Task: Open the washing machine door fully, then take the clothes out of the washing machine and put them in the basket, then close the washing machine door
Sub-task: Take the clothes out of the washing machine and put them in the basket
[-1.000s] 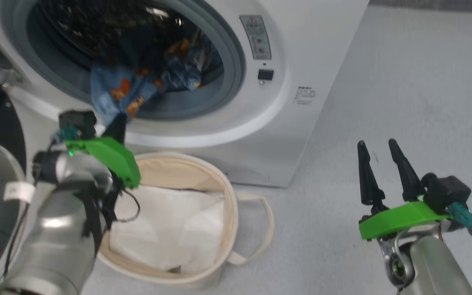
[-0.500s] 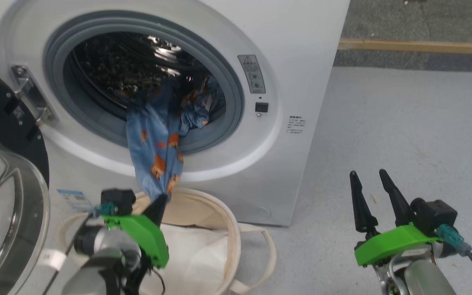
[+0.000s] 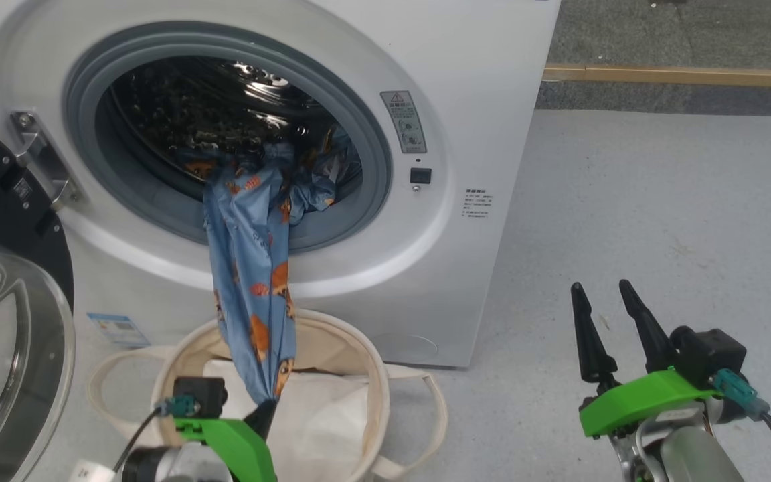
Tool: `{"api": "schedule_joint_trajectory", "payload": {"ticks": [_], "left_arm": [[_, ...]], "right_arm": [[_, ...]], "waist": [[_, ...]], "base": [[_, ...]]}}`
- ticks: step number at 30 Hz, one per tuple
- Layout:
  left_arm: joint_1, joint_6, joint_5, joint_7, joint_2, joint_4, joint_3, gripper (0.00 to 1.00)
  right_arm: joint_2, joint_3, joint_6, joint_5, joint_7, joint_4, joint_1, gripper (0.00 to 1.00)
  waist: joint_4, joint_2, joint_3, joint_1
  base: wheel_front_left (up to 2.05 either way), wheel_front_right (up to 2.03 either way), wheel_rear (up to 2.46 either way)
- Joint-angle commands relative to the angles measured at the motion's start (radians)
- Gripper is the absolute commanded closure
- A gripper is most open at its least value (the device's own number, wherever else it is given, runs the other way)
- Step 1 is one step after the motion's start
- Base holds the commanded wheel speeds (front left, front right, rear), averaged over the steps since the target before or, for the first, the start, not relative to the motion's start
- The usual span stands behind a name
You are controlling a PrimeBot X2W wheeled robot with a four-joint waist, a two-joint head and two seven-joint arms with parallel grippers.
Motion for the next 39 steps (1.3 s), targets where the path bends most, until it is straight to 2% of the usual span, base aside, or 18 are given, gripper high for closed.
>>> {"api": "schedule_joint_trajectory", "payload": {"ticks": [1, 7, 12, 19, 24, 30, 39], "left_arm": [[-0.021, 0.01, -0.008, 0.005, 0.035, -0.036, 0.03, 1.0], [-0.002, 0.024, -0.04, 0.034, 0.043, -0.033, 0.046, 1.0], [-0.061, 0.044, -0.018, -0.051, 0.039, 0.11, 0.068, 1.0], [-0.184, -0.037, -0.038, -0.126, -0.025, 0.363, 0.082, 1.0], [-0.269, -0.103, -0.078, -0.134, -0.067, 0.495, 0.1, 1.0], [-0.335, -0.124, -0.091, -0.143, -0.072, 0.587, 0.099, 1.0], [-0.382, -0.131, -0.123, -0.124, -0.066, 0.622, 0.114, 1.0]], "right_arm": [[-0.004, 0.021, 0.008, -0.008, -0.012, -0.035, -0.034, 0.0], [-0.004, 0.016, 0.008, -0.012, -0.012, -0.041, -0.041, 0.0], [-0.005, 0.012, 0.008, -0.021, -0.012, -0.056, -0.062, 0.0], [-0.008, -0.007, 0.008, -0.039, -0.012, -0.089, -0.087, 0.0], [-0.007, -0.017, 0.008, -0.053, -0.012, -0.122, -0.111, 0.0], [-0.005, -0.035, 0.008, -0.066, -0.012, -0.16, -0.139, 0.0], [-0.003, -0.062, 0.008, -0.087, -0.012, -0.196, -0.15, 0.0]], "waist": [[0.0, -0.0001, 0.003, 0.0001], [-0.001, -0.0001, 0.024, 0.0001], [-0.009, -0.0001, 0.064, 0.0001], [-0.021, -0.0001, 0.15, 0.0001], [-0.035, -0.0001, 0.231, 0.0001], [-0.055, -0.0001, 0.317, 0.0001], [-0.066, -0.0001, 0.398, 0.0001]], "base": [[0.0, 0.0, 0.0], [0.0, 0.0, 0.0], [0.0, 0.0, 0.0], [0.0, 0.0, 0.0], [0.0, 0.0, 0.0], [0.0, 0.0, 0.0], [0.0, 0.0, 0.0]]}}
